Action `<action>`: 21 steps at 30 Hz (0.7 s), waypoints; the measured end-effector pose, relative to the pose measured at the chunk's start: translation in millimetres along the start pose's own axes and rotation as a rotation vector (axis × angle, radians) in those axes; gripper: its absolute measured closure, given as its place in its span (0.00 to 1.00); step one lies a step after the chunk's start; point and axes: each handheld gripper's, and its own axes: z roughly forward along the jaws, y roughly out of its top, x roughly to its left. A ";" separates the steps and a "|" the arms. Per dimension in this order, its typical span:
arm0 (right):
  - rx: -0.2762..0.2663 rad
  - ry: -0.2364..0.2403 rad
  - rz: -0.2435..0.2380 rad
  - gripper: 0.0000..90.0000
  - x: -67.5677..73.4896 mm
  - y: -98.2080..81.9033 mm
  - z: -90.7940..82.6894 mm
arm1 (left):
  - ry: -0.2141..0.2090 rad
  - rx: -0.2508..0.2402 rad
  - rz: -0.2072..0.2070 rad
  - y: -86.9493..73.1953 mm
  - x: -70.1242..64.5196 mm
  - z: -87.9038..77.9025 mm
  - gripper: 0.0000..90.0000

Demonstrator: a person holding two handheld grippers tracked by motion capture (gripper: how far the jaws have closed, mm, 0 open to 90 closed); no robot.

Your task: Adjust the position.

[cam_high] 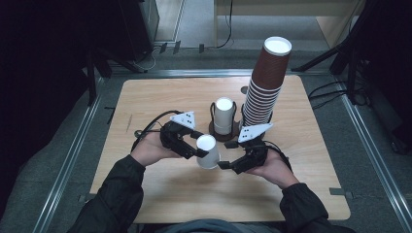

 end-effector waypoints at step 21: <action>0.016 0.060 -0.027 0.20 7.5 3.9 23.9 | -0.041 0.035 0.041 11.0 -15.9 20.2 0.39</action>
